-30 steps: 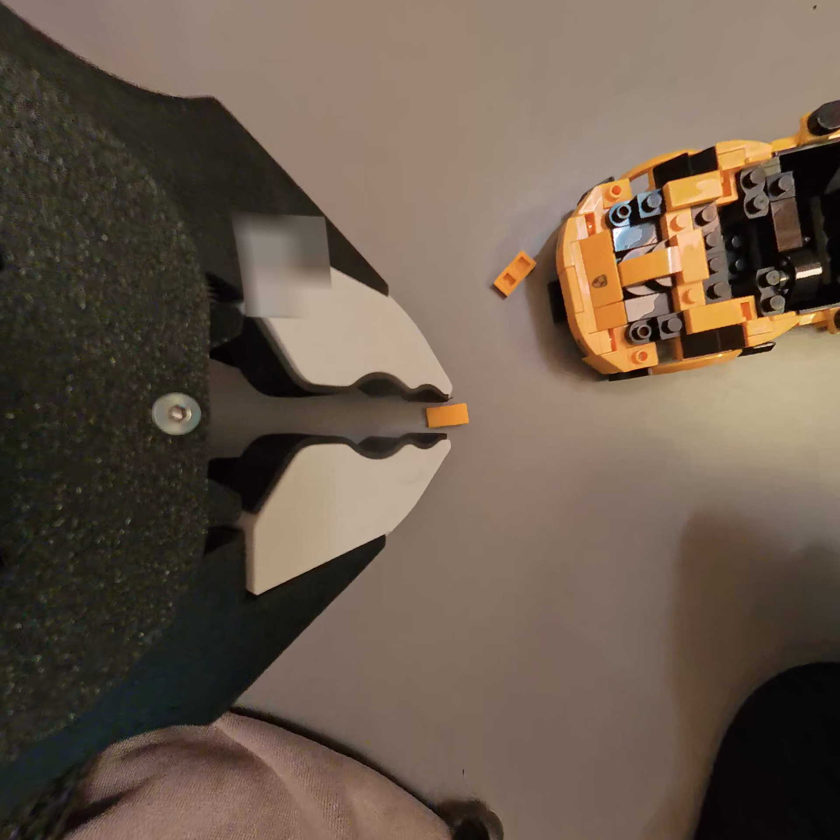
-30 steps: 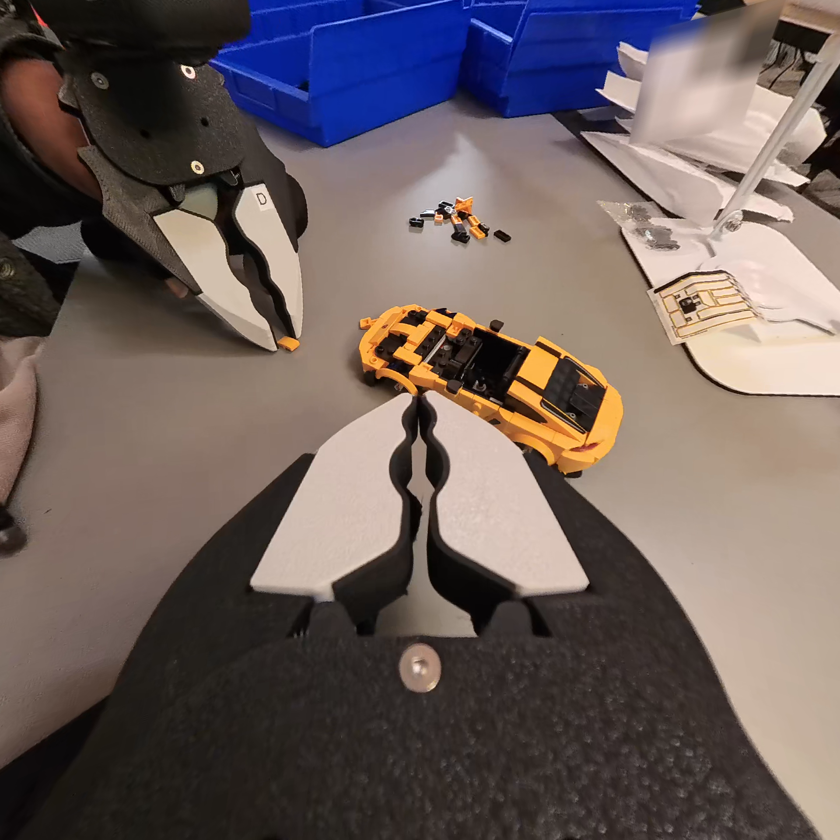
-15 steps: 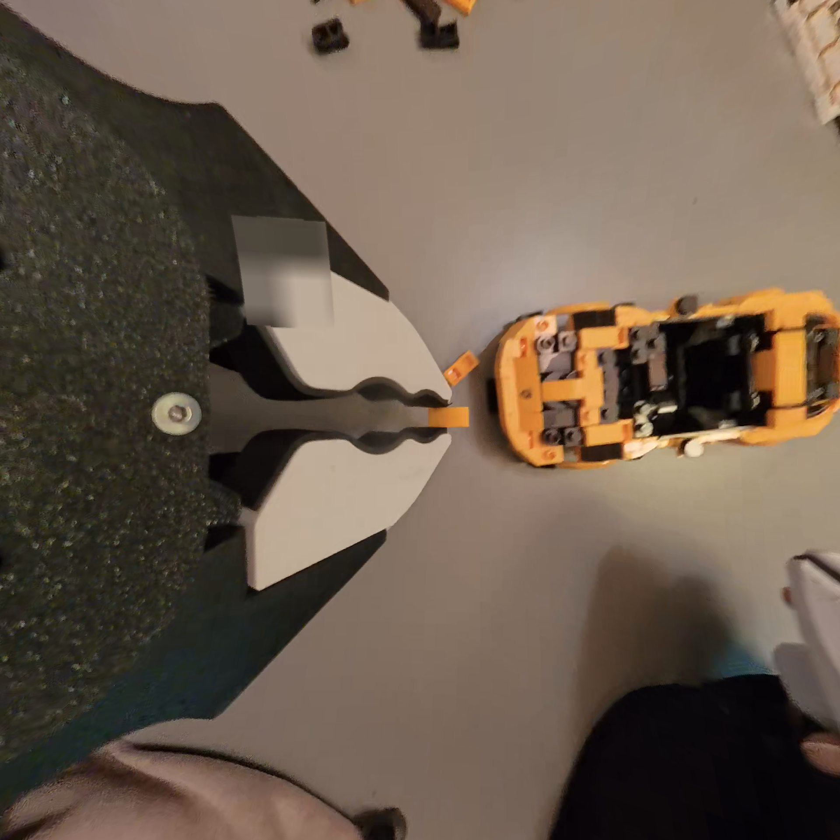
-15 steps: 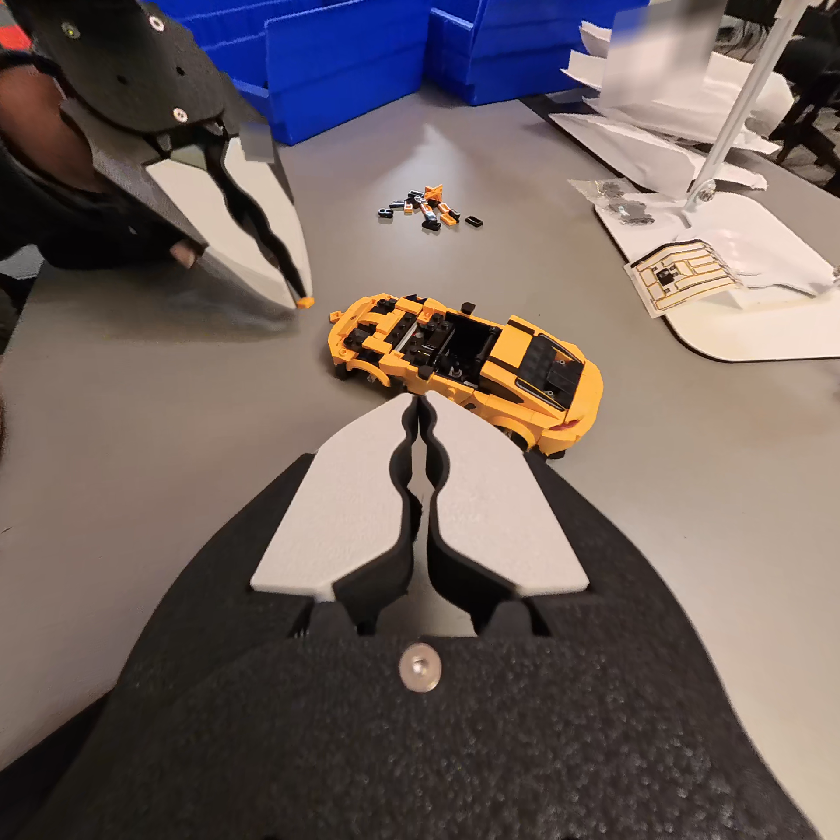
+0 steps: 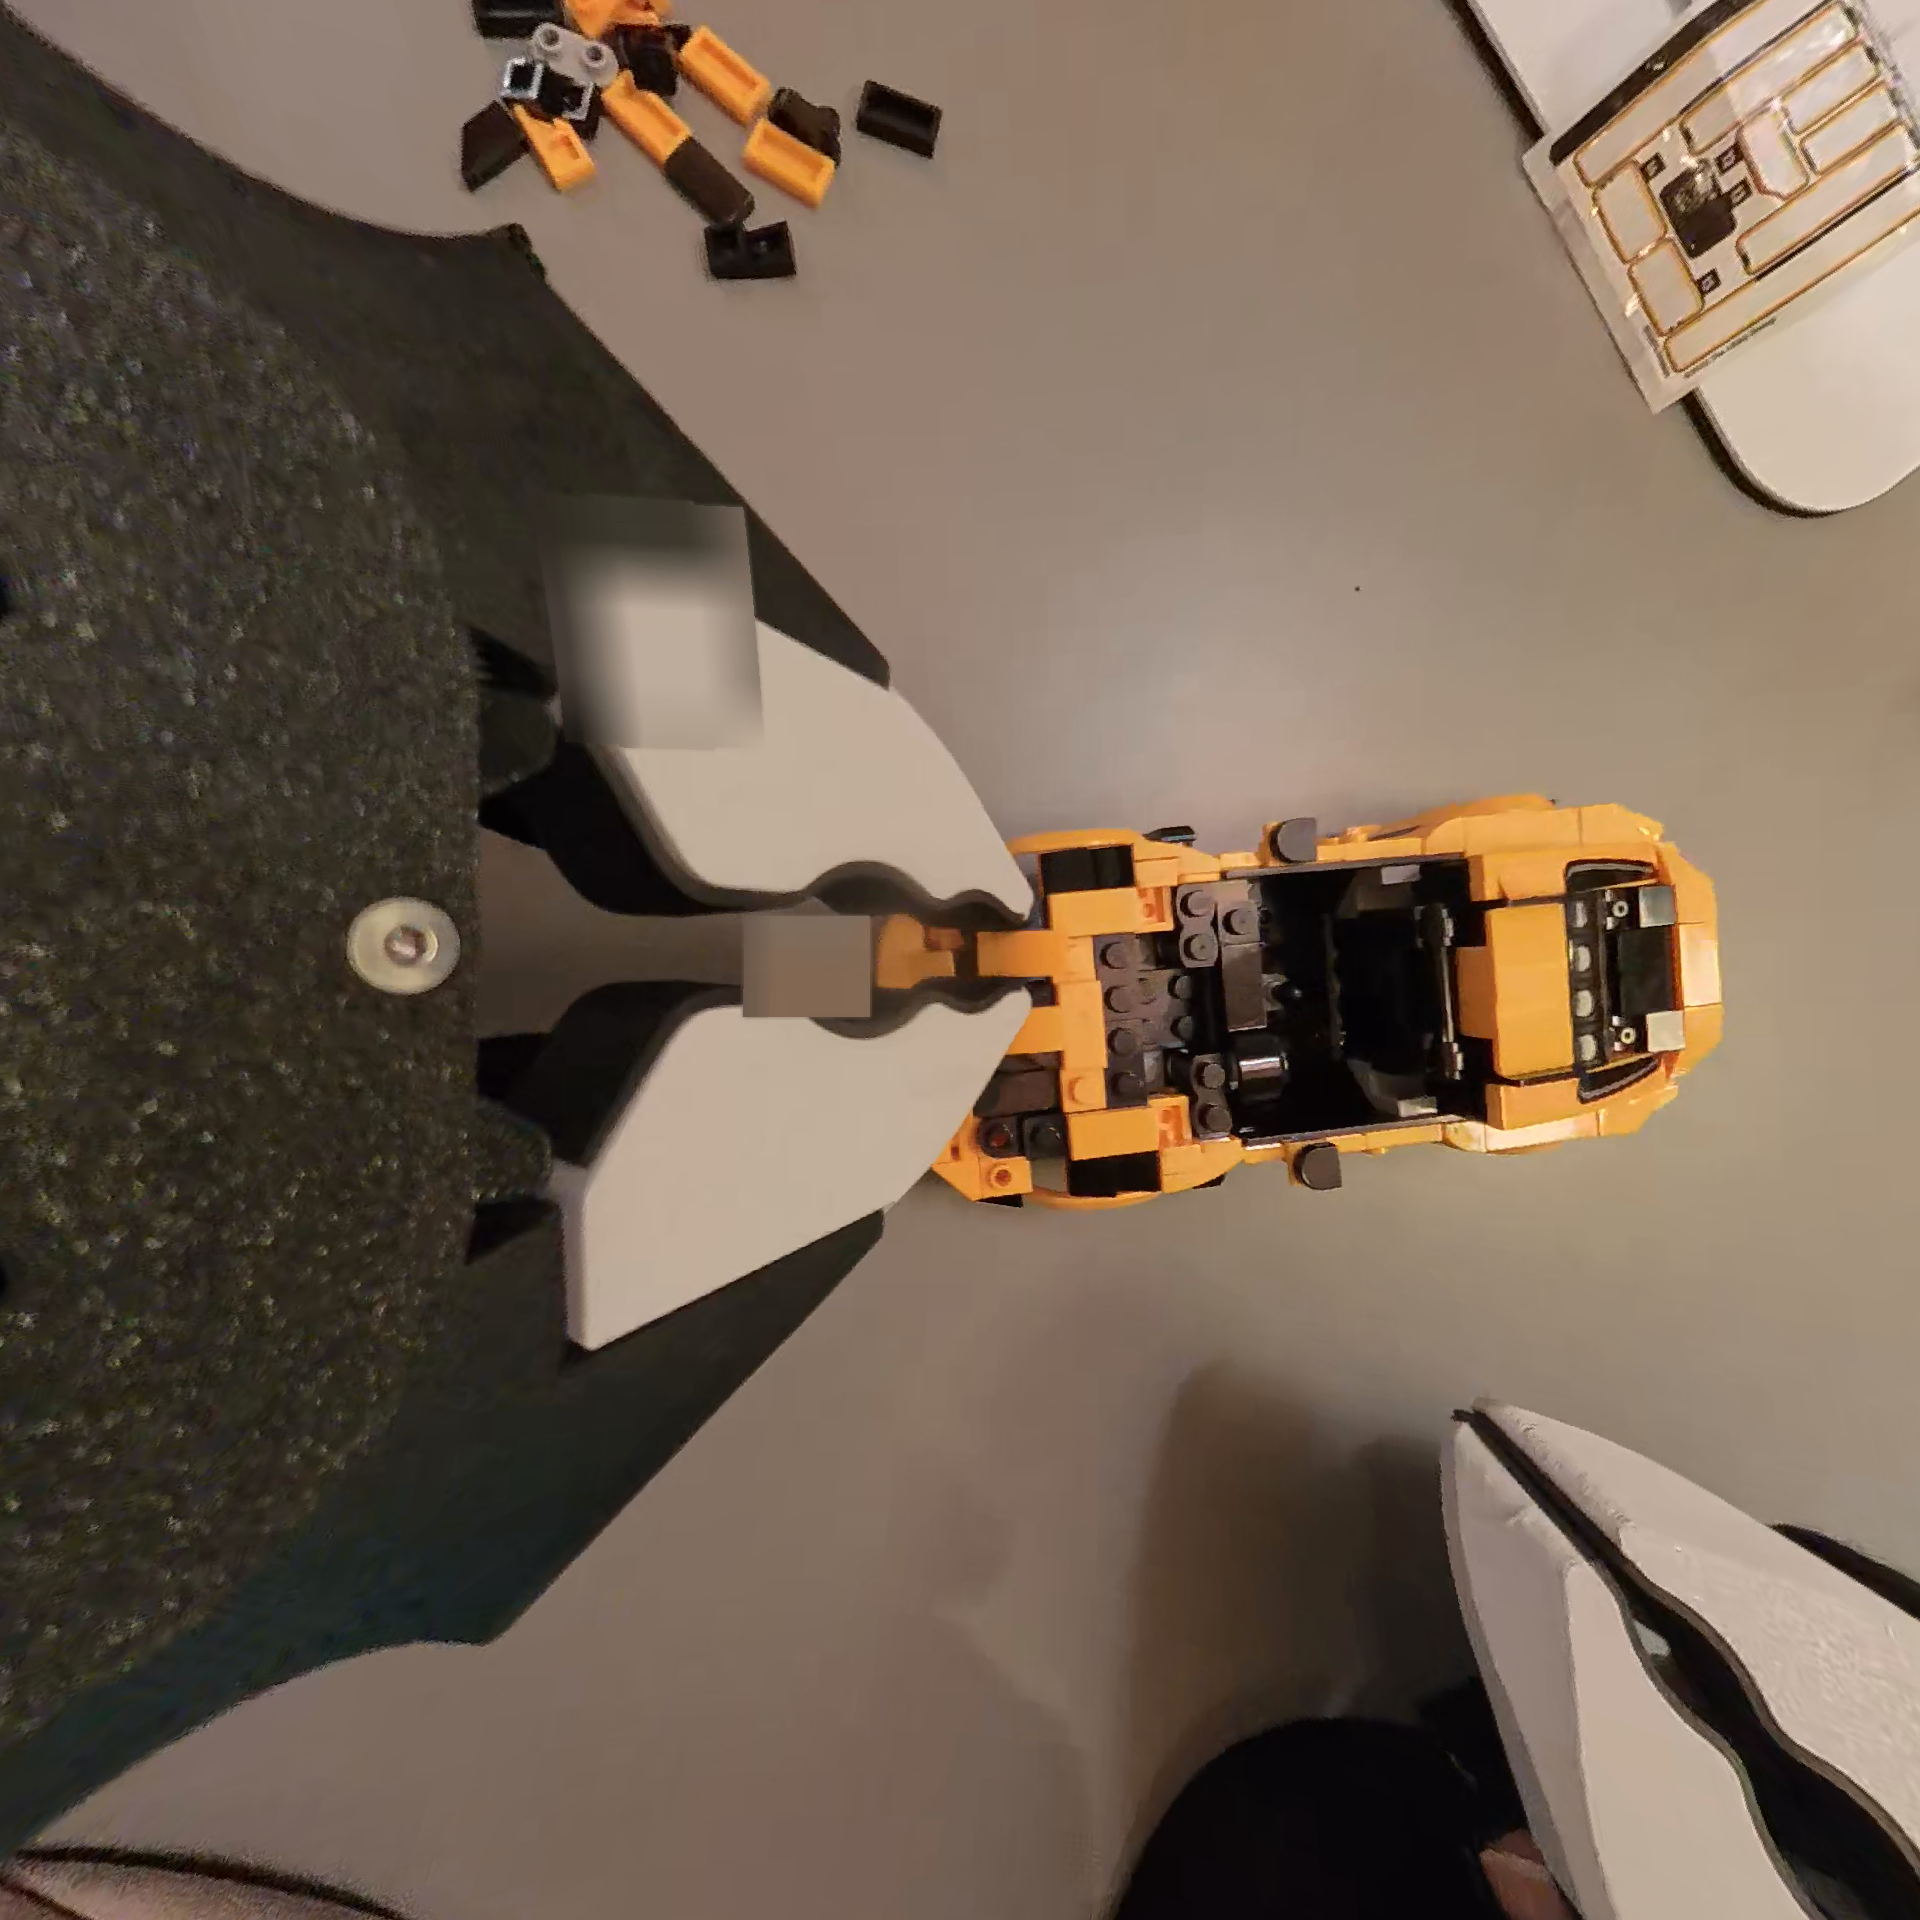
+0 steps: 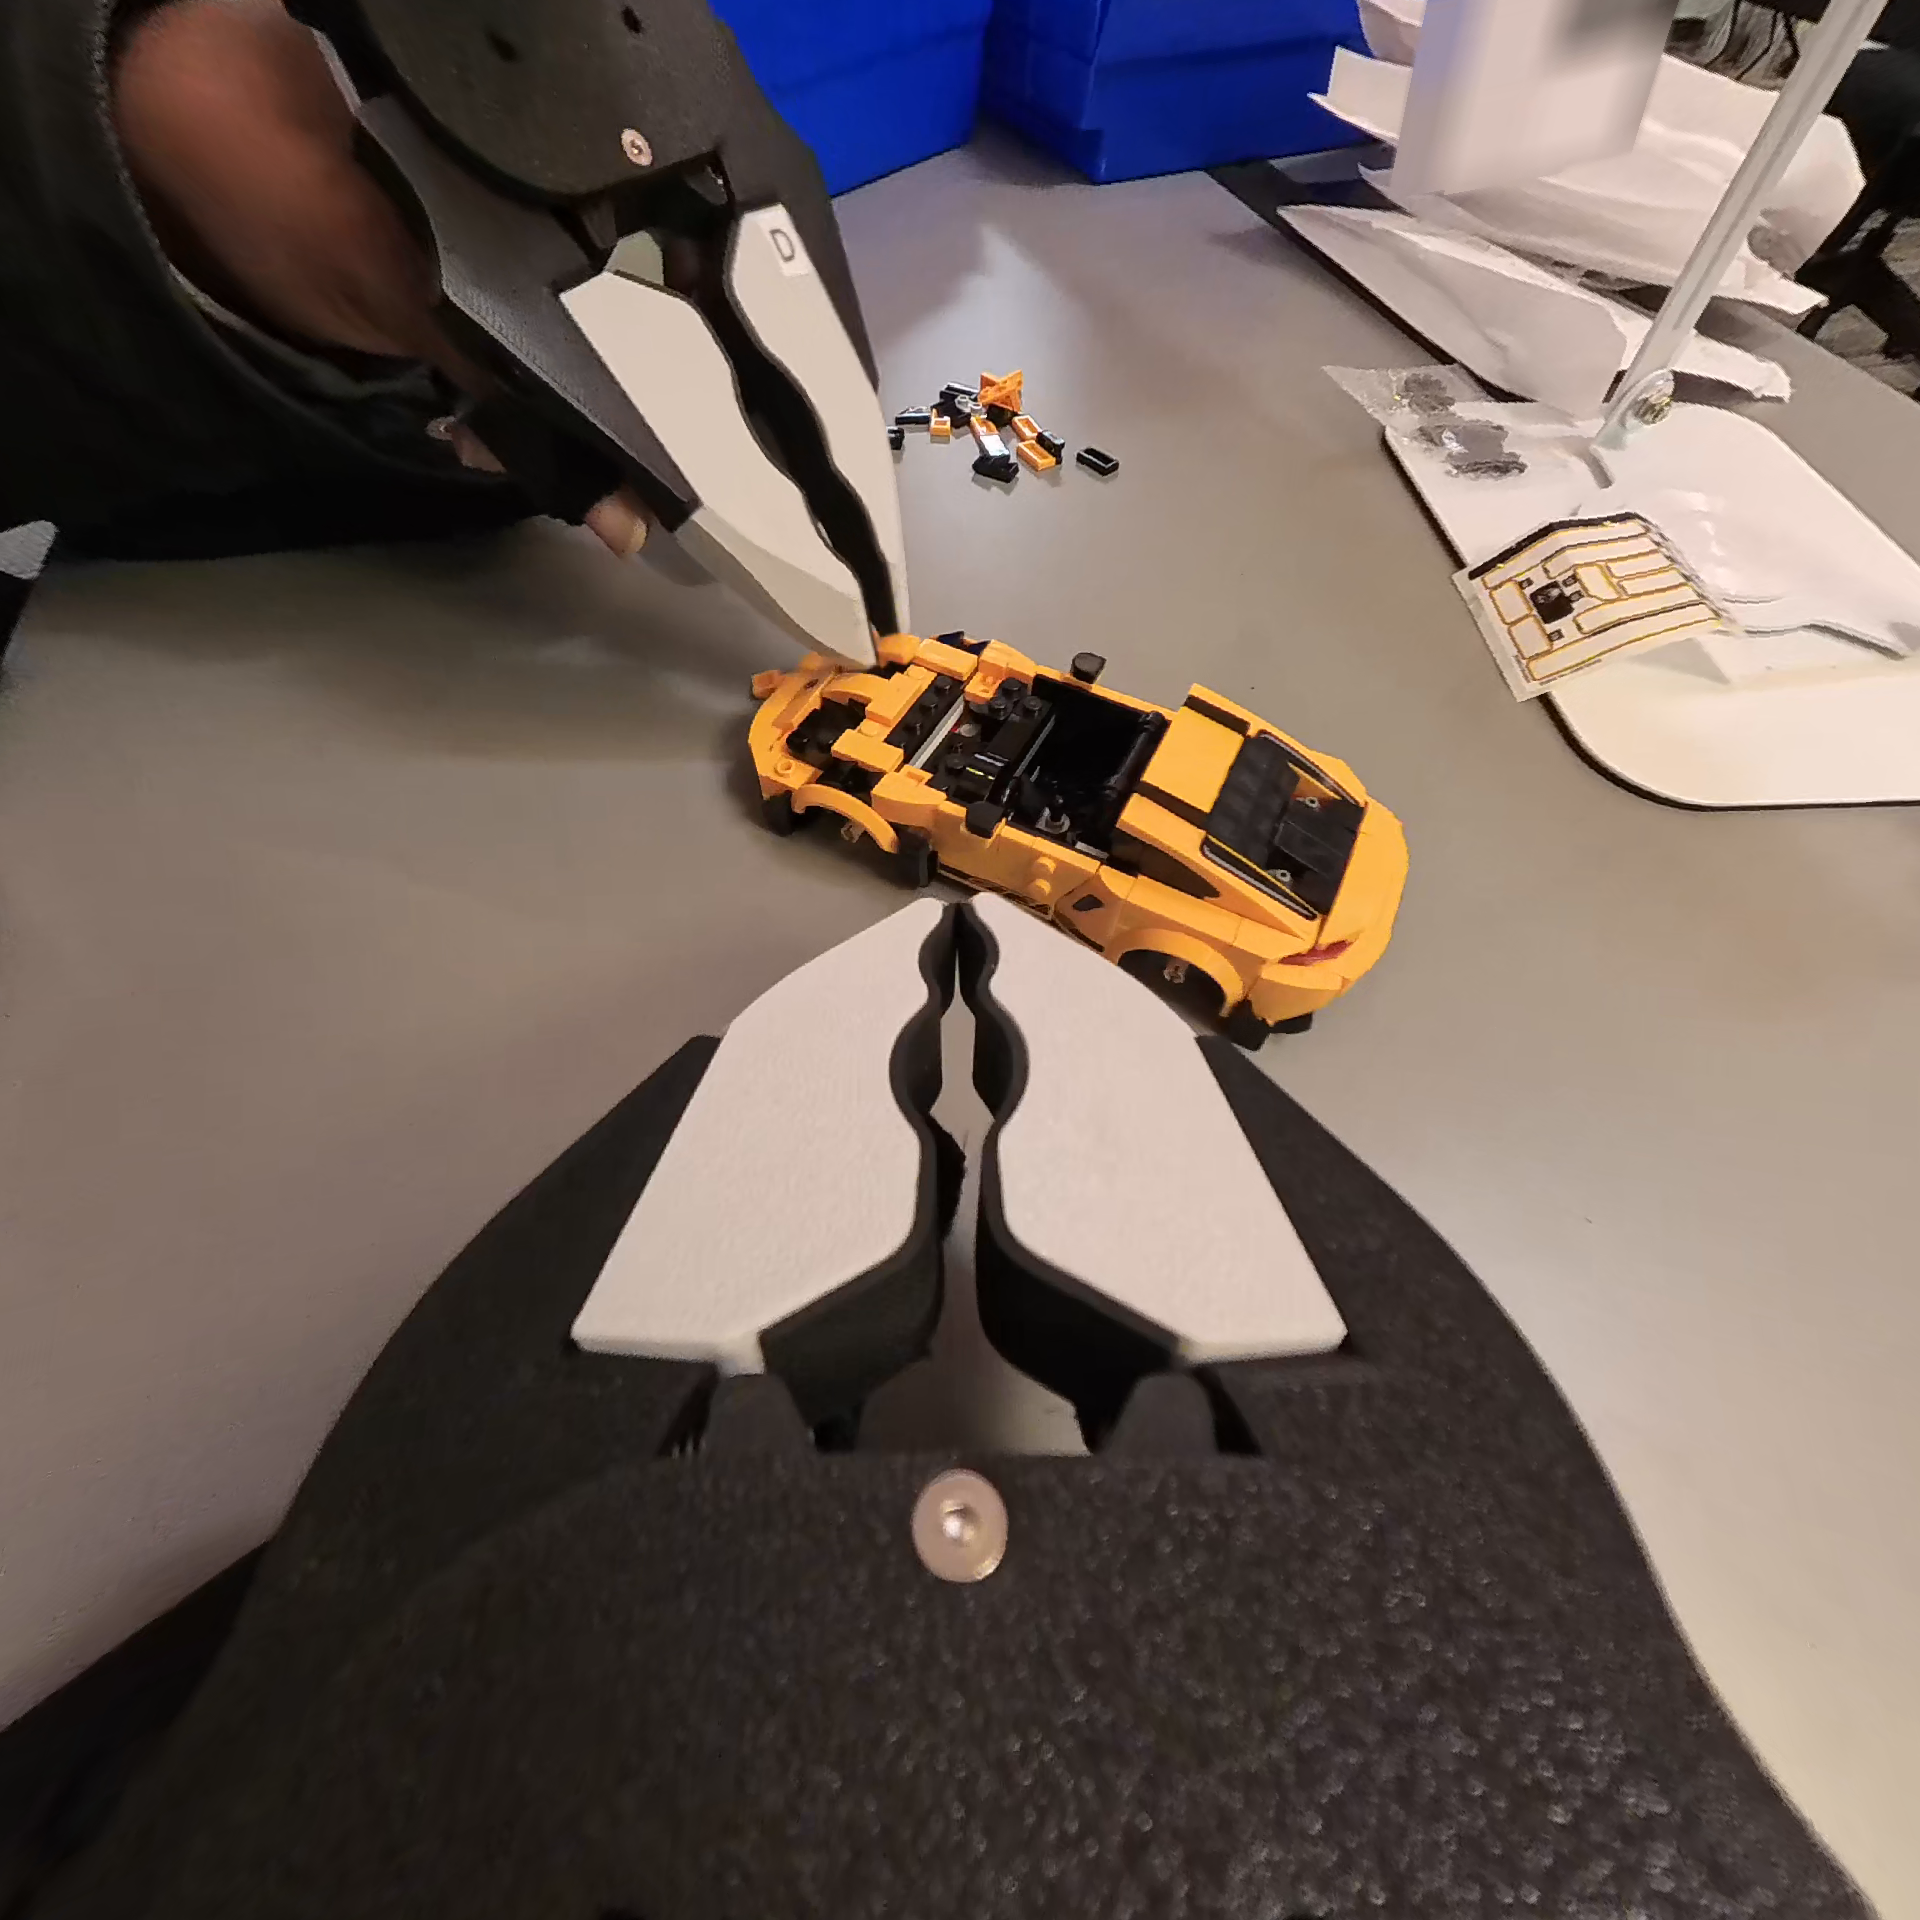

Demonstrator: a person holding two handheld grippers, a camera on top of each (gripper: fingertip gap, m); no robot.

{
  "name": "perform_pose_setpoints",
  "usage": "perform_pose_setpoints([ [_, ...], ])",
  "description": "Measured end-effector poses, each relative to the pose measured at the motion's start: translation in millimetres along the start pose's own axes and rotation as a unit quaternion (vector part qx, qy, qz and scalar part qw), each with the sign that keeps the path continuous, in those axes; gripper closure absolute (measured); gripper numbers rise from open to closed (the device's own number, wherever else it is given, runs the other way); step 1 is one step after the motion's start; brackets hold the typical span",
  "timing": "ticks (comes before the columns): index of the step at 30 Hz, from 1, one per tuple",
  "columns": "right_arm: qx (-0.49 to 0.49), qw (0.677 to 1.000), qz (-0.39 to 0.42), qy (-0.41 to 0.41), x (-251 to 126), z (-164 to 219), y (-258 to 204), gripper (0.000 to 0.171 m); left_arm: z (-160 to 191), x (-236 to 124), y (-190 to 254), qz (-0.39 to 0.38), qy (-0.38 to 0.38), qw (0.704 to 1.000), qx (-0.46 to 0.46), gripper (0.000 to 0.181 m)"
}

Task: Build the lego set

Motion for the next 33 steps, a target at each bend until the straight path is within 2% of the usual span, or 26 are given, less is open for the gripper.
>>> perform_pose_setpoints([
  [25, -0.002, 1.0, 0.0, 0.005, -0.4, -1.3, -0.9, 0.171, -6.8, 2.5, -0.2, 0.007, 0.003, 1.0, 0.003, 0.173],
  [30, 0.006, 0.999, -0.014, 0.037, -0.6, -17.6, -1.7, 0.171, -6.9, 2.2, 0.4, 0.011, 0.007, 1.0, 0.003, 0.172],
  [33, -0.006, 0.999, -0.027, 0.029, 6.1, -29.2, -3.6, 0.171, -7.3, 2.0, 1.4, 0.016, 0.012, 1.0, 0.002, 0.17],
])
Point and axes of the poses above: each gripper's, where its closed fingertips meet, x out along the fingers, z out of its underside, y = z × x across the jaws, the point moved 3 cm from there along -x, back along the fingers, and after that the axes turned 5 degrees about -z, right-handed, at the moved point
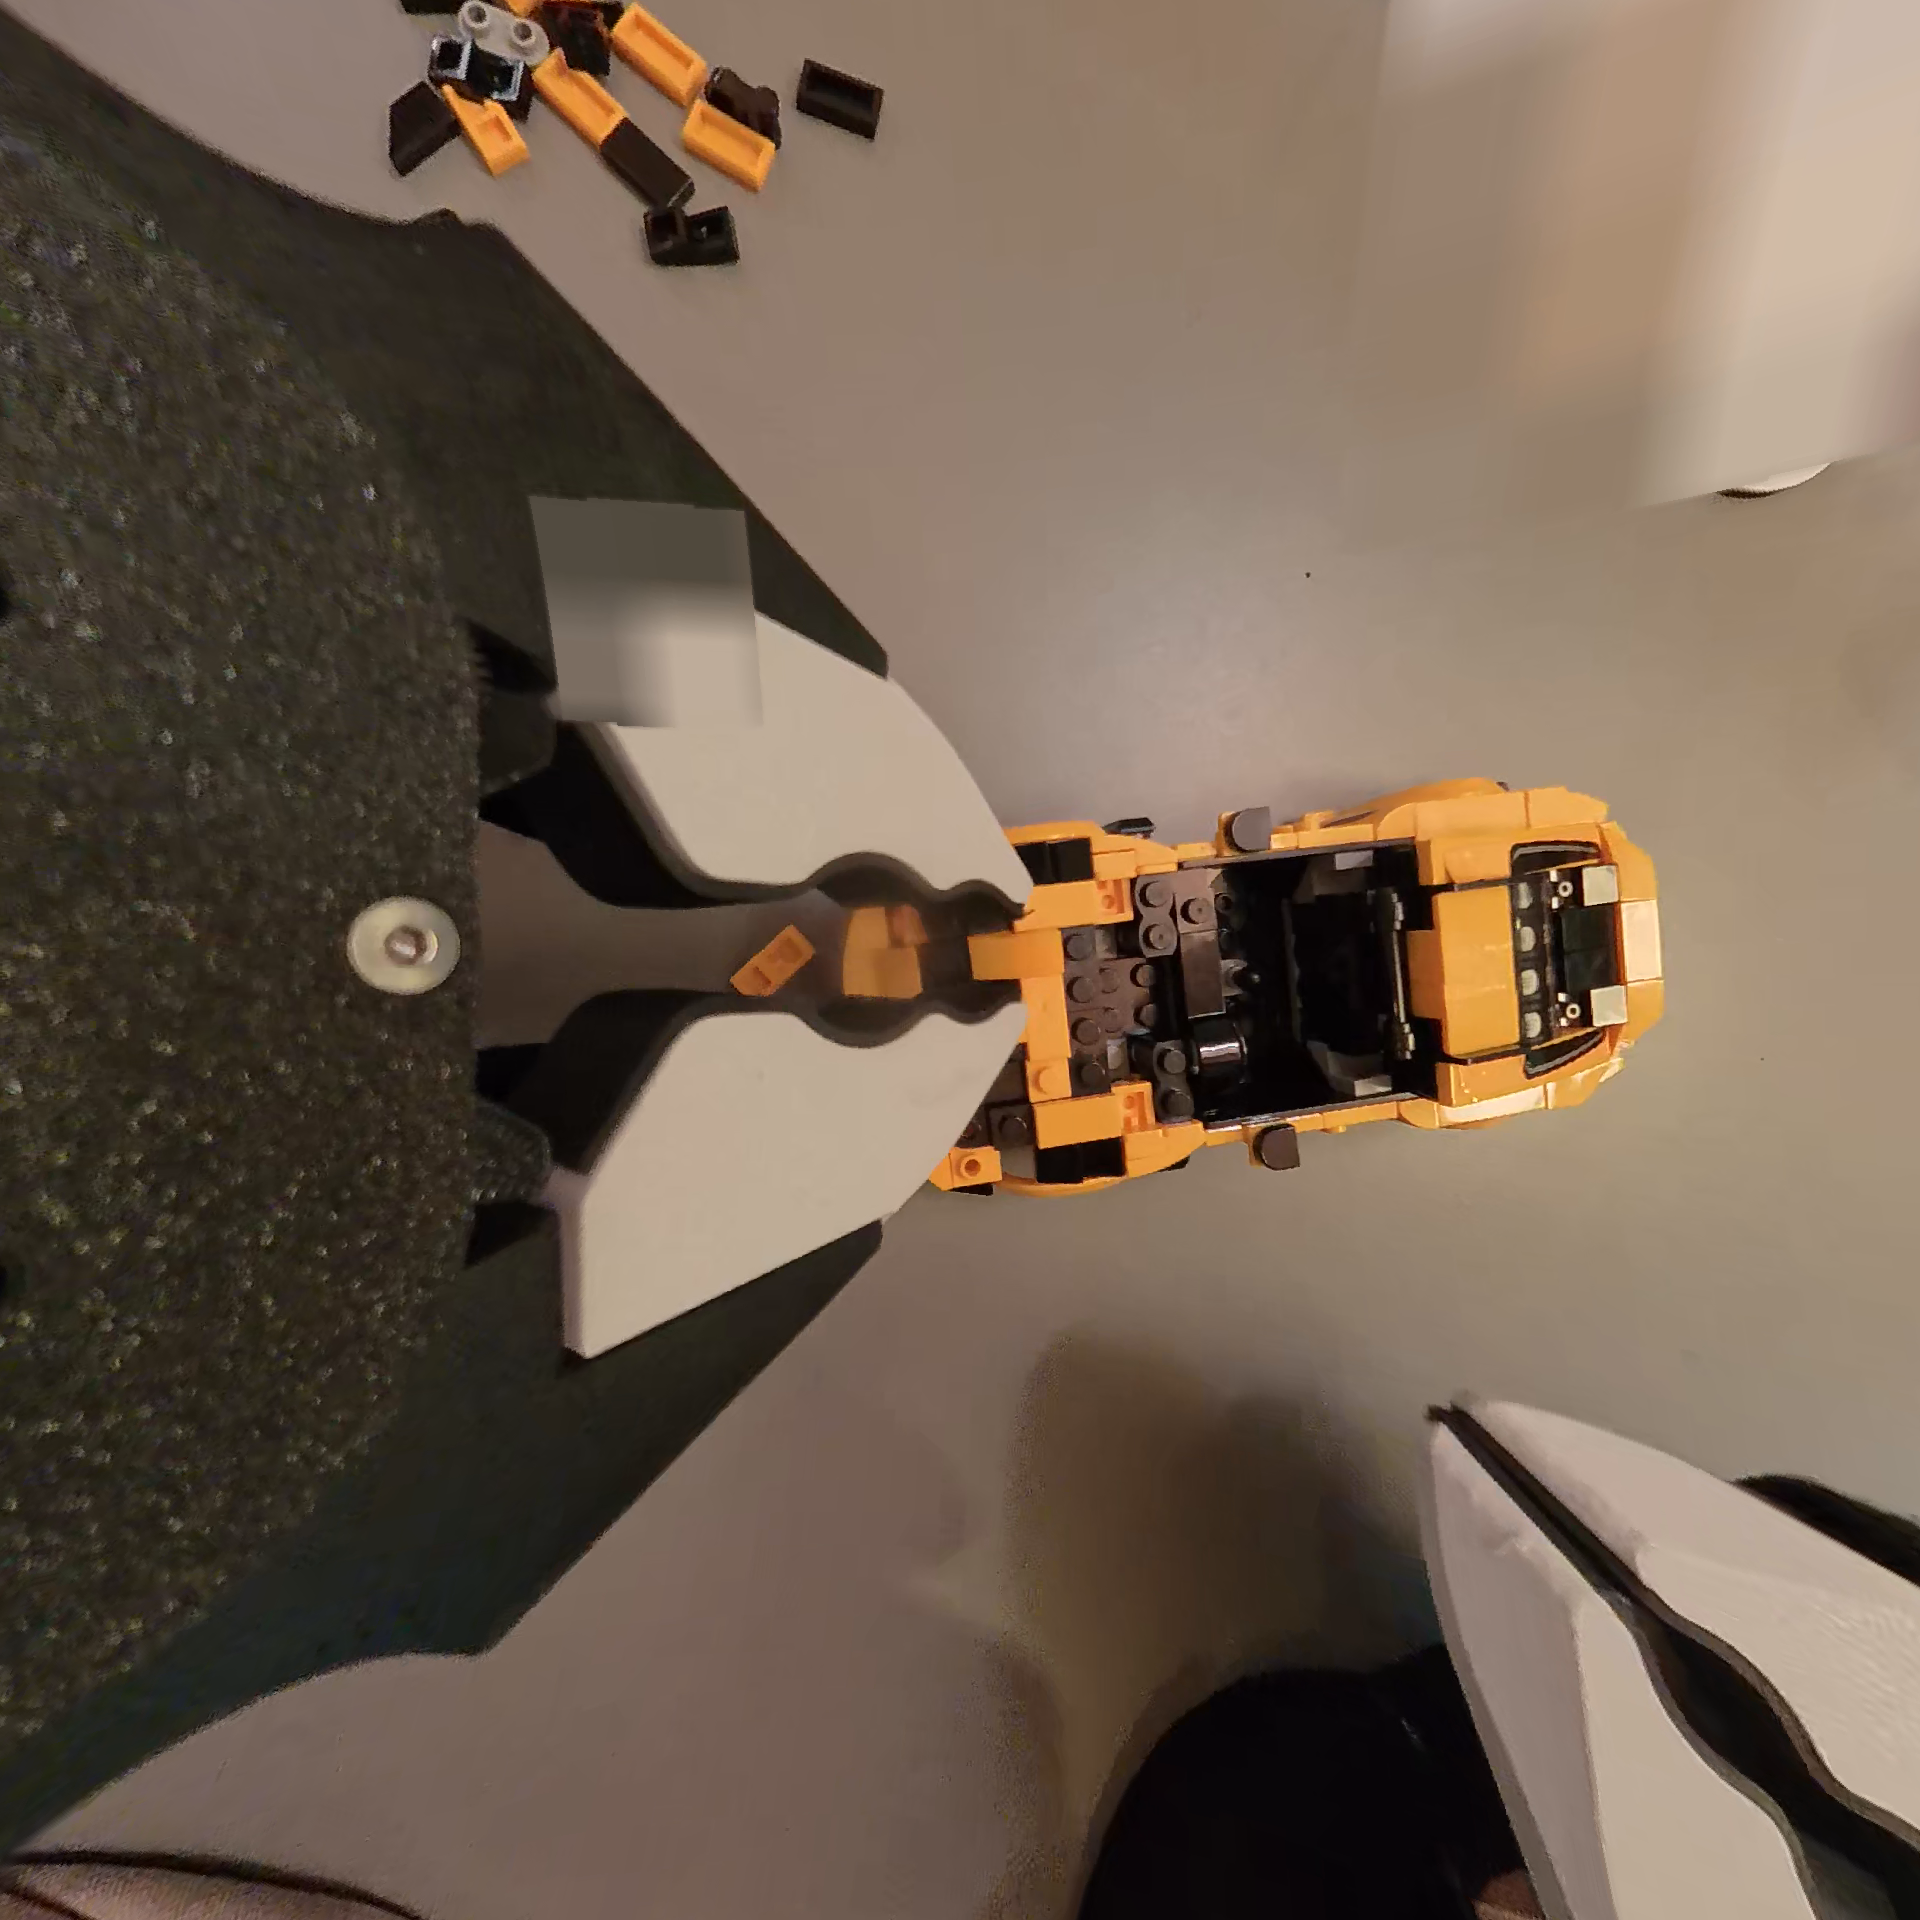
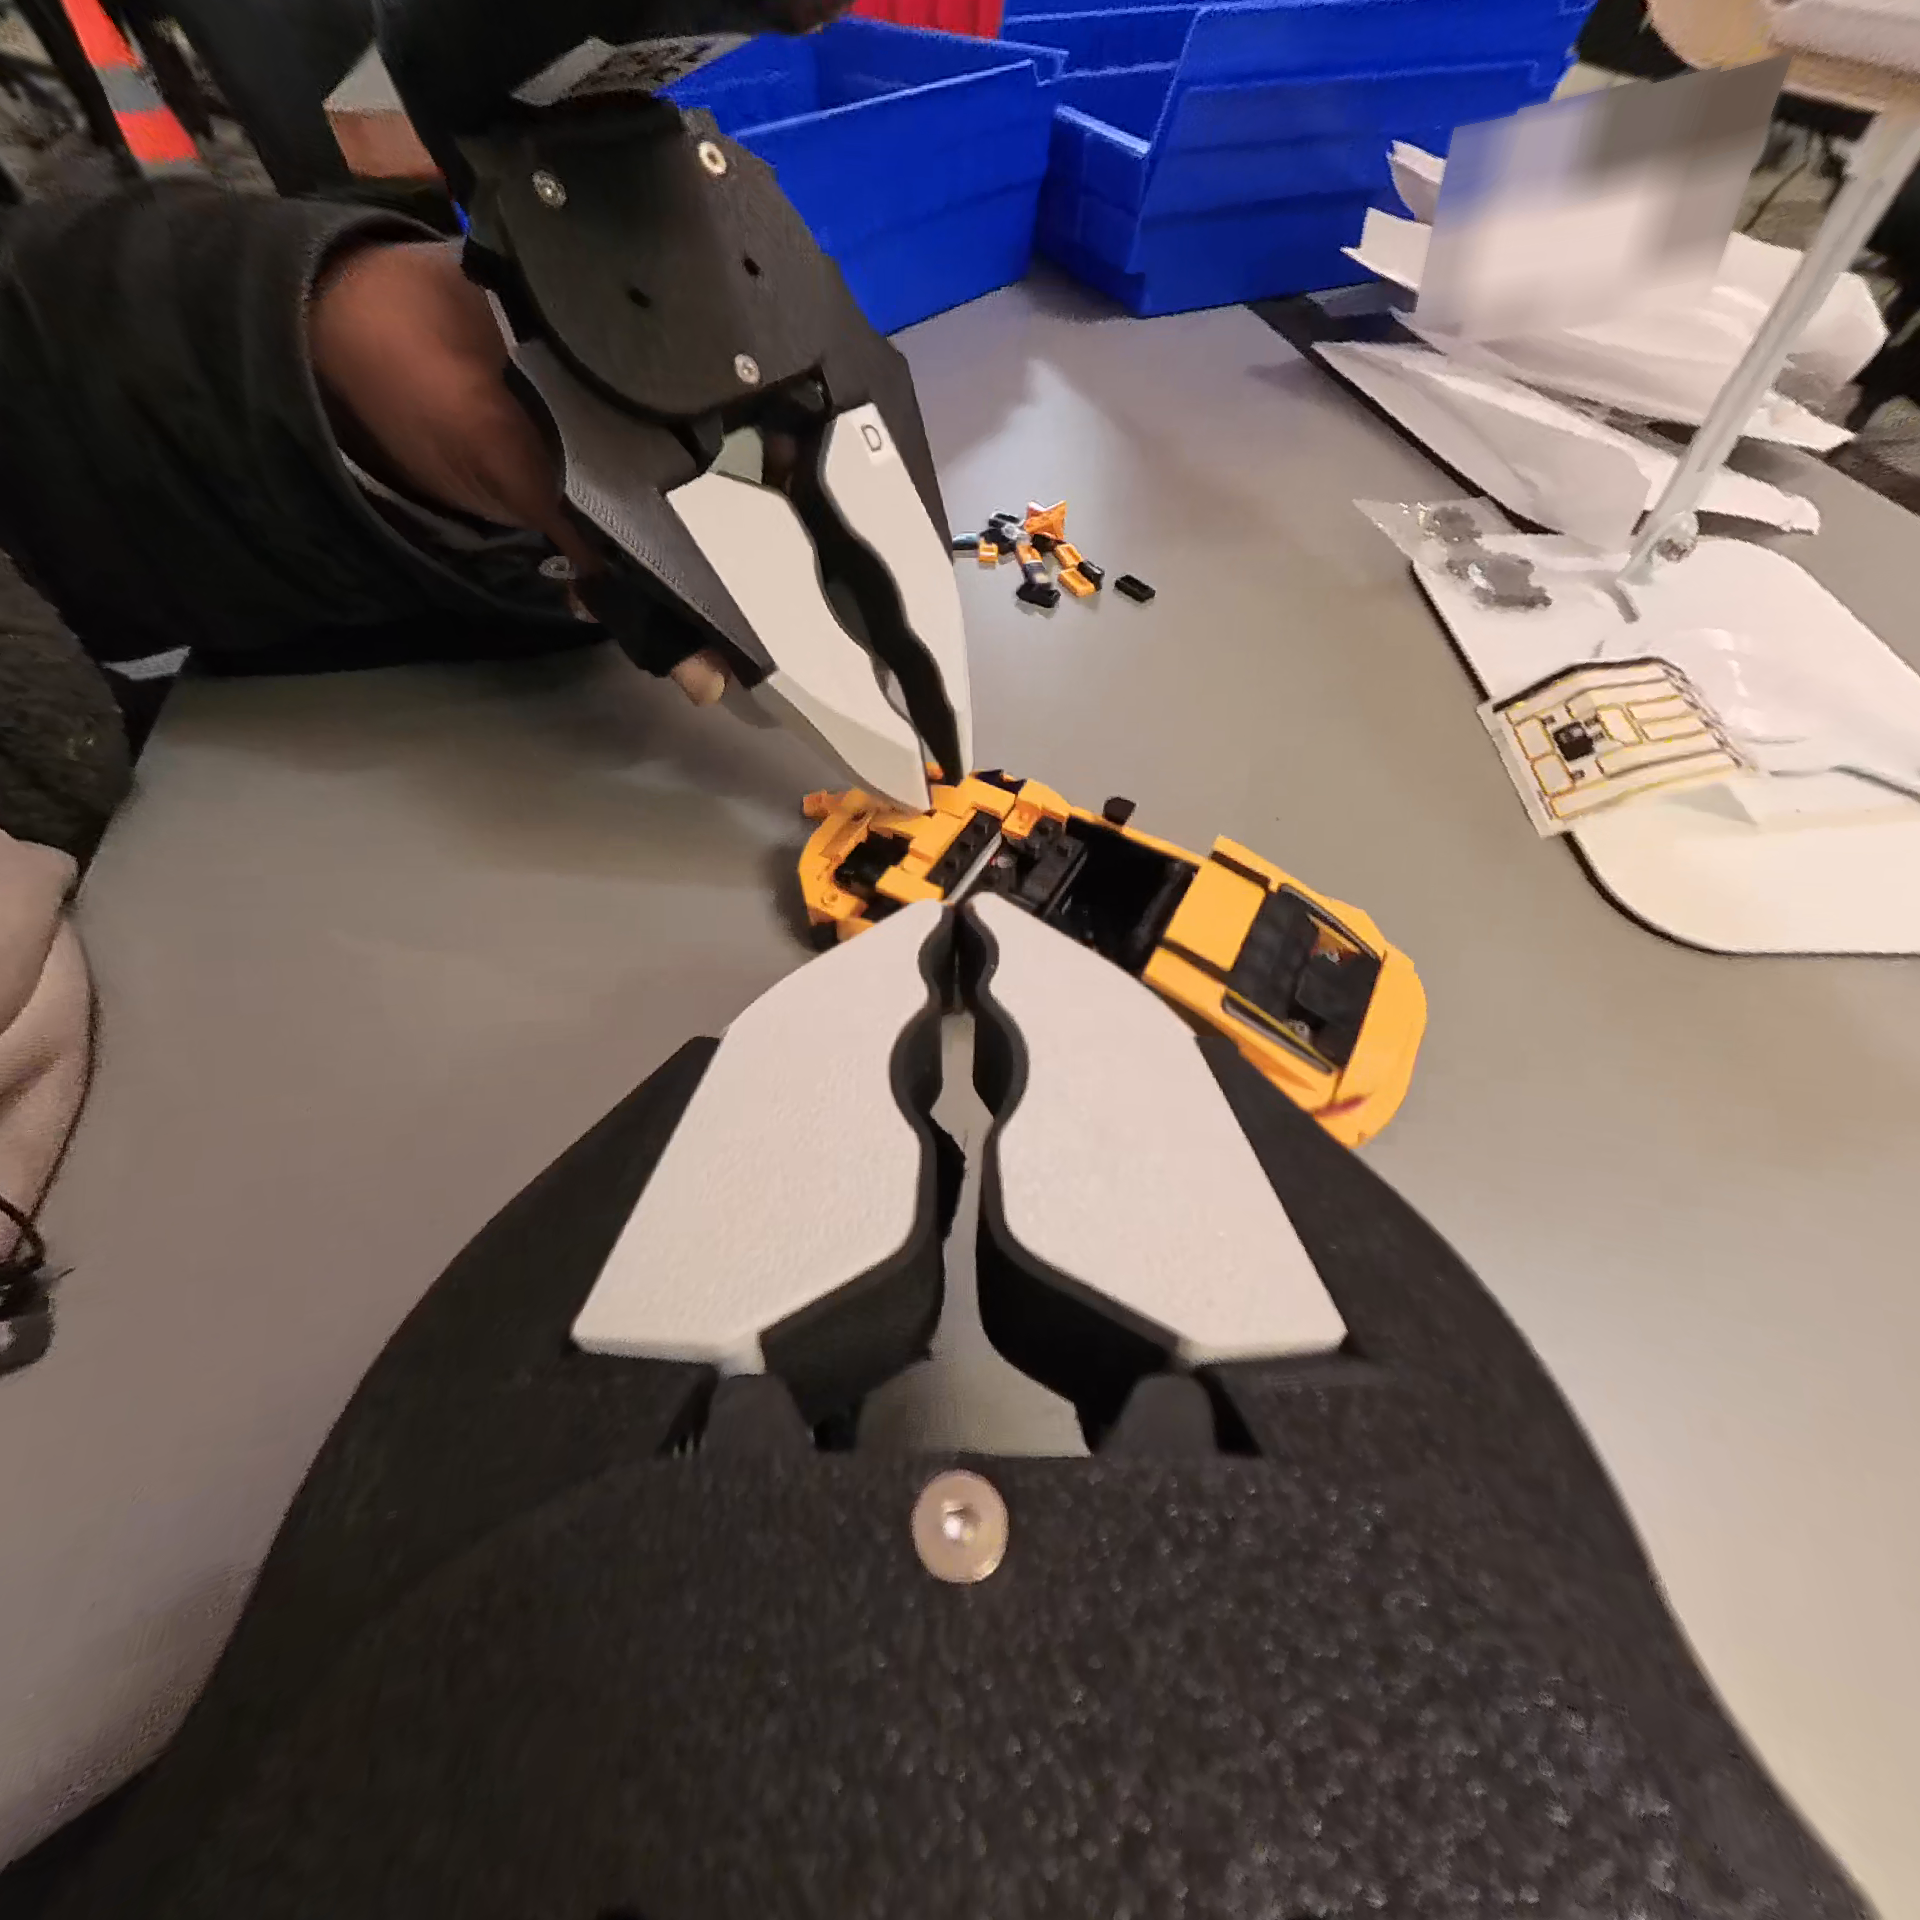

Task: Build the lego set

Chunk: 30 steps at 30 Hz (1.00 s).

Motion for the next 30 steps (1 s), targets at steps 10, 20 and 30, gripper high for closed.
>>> perform_pose_setpoints([
  [10, -0.095, 0.985, -0.047, -0.134, 61.0, -14.5, 5.6, 0.171, 1.8, -9.9, -4.0, 0.004, 0.016, 1.0, 0.003, 0.17],
  [20, -0.127, 0.955, -0.088, -0.252, 90.6, -8.4, 8.7, 0.171, 7.2, -9.5, -17.2, 0.085, 0.004, 0.996, 0.039, 0.16],
  [30, -0.089, 0.947, -0.091, -0.294, 93.7, -1.8, 13.5, 0.171, 6.8, 8.8, -24.0, 0.178, 0.03, 0.984, -0.007, 0.153],
])
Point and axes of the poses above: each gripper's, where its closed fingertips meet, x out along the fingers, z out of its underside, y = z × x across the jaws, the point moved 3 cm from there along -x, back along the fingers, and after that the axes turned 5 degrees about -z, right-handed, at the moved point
